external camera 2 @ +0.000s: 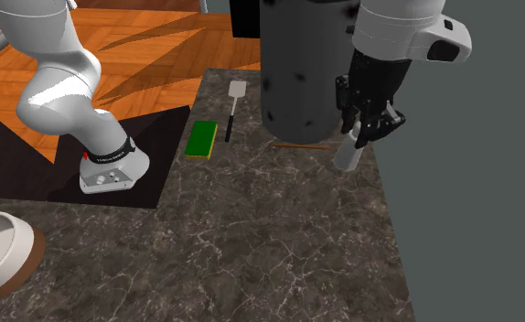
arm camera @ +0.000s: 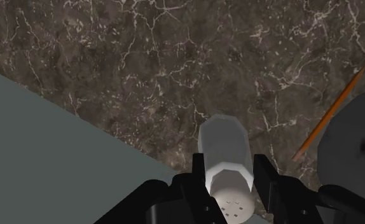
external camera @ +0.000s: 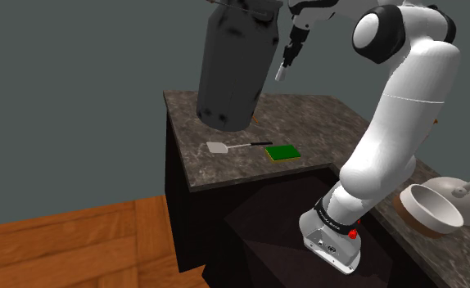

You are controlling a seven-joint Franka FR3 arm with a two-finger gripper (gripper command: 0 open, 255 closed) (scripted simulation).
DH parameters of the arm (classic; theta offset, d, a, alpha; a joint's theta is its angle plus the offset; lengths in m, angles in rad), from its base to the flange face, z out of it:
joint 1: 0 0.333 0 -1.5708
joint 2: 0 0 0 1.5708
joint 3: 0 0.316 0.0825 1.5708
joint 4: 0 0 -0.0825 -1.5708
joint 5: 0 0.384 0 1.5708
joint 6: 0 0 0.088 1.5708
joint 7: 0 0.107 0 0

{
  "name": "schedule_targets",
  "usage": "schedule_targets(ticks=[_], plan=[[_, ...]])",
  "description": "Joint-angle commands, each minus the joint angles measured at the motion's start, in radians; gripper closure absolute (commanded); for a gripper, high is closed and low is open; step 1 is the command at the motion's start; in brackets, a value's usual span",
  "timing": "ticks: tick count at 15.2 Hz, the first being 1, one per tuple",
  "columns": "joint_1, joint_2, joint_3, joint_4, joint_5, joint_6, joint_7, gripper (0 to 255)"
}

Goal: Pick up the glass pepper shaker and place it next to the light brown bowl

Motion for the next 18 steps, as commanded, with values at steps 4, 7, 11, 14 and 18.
schedule_targets(ticks=[4,7,11,14,18], plan=[[-0.005,0.006,-0.001,0.065,0.002,-0.059,-0.001,255],[0.01,-0.123,-0.015,-0.106,-0.043,-0.008,-0.007,255],[0.013,-0.282,-0.029,-0.296,-0.106,0.035,-0.012,255],[0.003,-0.396,-0.036,-0.418,-0.154,0.053,-0.015,255],[-0.022,-0.541,-0.044,-0.558,-0.217,0.06,-0.023,255]])
